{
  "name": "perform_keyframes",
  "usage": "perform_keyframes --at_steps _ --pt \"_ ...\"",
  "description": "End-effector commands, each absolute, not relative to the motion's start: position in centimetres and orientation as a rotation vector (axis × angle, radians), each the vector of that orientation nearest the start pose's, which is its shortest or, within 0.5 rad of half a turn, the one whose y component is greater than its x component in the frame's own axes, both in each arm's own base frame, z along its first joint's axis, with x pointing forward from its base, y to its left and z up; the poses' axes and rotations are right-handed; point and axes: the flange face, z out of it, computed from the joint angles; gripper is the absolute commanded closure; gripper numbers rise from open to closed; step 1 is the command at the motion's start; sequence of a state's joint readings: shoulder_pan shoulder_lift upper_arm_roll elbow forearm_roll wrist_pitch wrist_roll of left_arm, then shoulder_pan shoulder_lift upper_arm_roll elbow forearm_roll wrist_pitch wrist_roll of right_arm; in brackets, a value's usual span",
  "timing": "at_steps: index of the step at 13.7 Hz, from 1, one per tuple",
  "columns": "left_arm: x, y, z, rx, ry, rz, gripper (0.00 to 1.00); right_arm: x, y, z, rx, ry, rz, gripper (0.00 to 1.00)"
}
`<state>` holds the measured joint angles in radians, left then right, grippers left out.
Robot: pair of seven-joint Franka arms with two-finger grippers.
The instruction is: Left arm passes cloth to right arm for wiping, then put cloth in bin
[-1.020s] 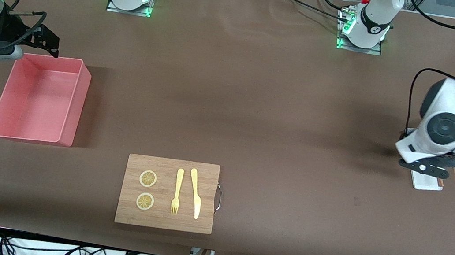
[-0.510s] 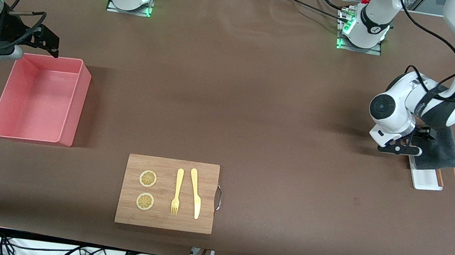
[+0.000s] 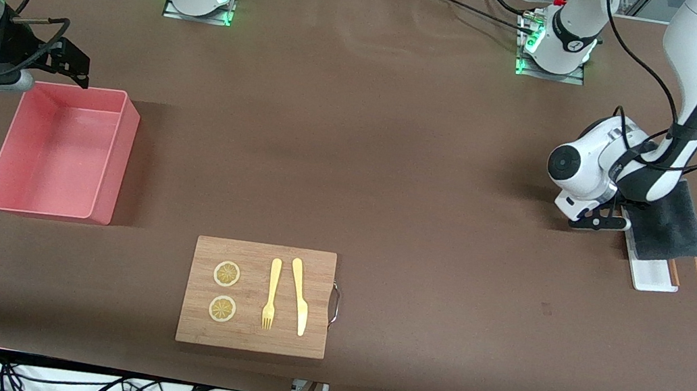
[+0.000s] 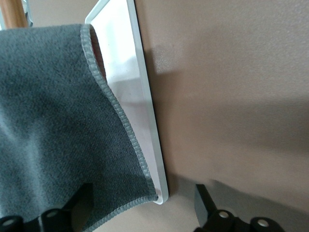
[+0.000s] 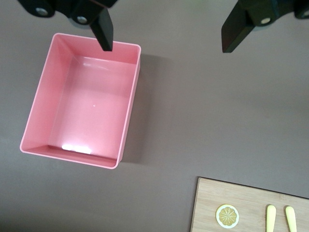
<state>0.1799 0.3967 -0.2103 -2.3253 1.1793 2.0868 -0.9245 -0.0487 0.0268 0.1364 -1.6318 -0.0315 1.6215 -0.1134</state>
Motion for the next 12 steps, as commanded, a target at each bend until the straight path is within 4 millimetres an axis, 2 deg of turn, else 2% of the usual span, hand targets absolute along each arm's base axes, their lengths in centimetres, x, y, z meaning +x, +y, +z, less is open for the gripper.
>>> perform_keyframes --at_steps 1,3,4,7,8,9,10,12 --pt "45.9 2.7 14.6 -2.261 0.055 0.132 0.12 55.8 4.1 61.3 -3.139 -0.300 0.046 0.00" --pt "45.3 3.0 14.5 -2.243 0.060 0.147 0.15 55.4 3.9 63.9 -3.139 -0.303 0.017 0.01" --pt "45.1 3.2 14.6 -2.219 0.062 0.157 0.17 55.3 3.8 64.4 -3.137 -0.312 0.015 0.00" --pt "44.7 3.3 14.4 -2.185 0.037 0.165 0.22 55.2 5.1 64.4 -3.132 -0.344 0.017 0.01" --pt "44.8 3.3 14.4 -2.181 0.045 0.158 0.24 55.0 6.2 64.5 -3.129 -0.370 0.016 0.00" --pt "44.8 3.4 14.4 -2.173 0.061 0.147 0.28 54.2 6.4 65.7 -3.136 -0.391 -0.004 0.01" --pt "44.9 3.3 14.4 -2.166 0.077 0.137 0.33 54.0 6.5 65.8 -3.134 -0.434 0.001 0.01" --pt "45.2 3.6 14.3 -2.160 0.090 0.126 0.33 53.5 6.6 66.1 -3.126 -0.485 0.018 0.01"
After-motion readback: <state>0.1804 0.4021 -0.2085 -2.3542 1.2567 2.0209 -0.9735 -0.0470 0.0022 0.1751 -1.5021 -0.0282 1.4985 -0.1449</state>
